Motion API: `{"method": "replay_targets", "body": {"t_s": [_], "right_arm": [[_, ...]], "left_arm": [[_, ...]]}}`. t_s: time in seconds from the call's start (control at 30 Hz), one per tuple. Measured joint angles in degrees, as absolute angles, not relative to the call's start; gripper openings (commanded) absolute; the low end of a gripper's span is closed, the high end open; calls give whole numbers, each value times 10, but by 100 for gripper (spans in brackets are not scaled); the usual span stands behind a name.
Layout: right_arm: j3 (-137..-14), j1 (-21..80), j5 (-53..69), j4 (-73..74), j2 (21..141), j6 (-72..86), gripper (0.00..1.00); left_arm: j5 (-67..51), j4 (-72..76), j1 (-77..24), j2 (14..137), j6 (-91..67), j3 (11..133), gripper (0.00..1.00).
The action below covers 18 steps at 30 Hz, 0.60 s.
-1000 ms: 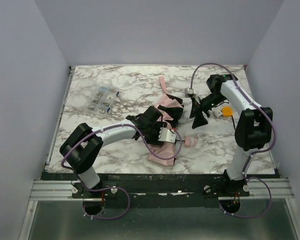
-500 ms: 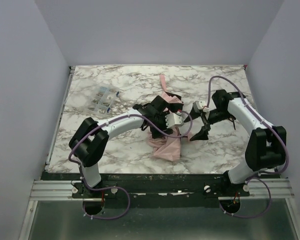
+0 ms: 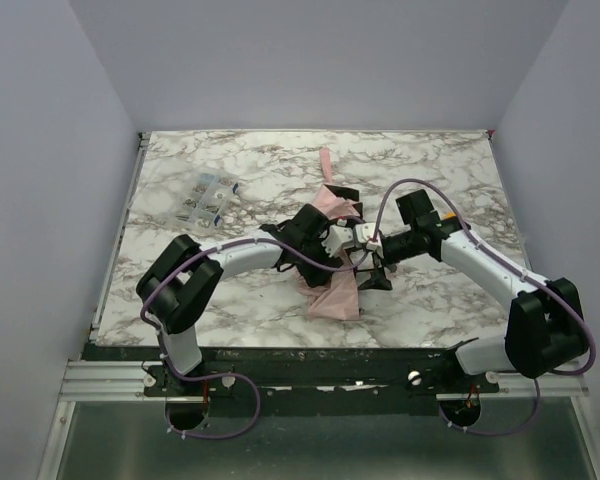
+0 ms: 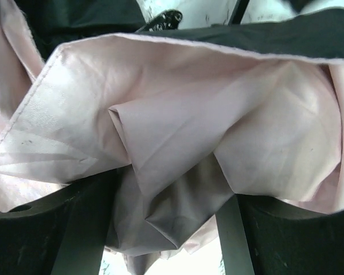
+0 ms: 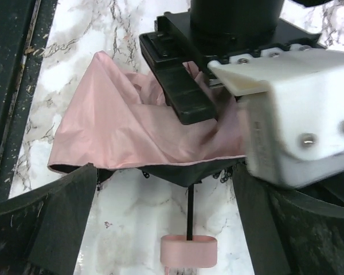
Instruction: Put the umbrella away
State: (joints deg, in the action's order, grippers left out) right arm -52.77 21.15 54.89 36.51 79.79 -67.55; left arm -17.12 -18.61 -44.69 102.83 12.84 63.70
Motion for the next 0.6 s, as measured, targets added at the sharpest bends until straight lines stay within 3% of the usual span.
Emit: {"method": "replay_targets", "body": {"t_s": [0.37,0.6], "right_arm": [[-542,239,545,390,773,-647,97],[-468,279,512,292,776,-636,100]], "left_arm": [[-189,1,-446,996,58,539,68],[-226,64,-446,996,61,512,69]]}}
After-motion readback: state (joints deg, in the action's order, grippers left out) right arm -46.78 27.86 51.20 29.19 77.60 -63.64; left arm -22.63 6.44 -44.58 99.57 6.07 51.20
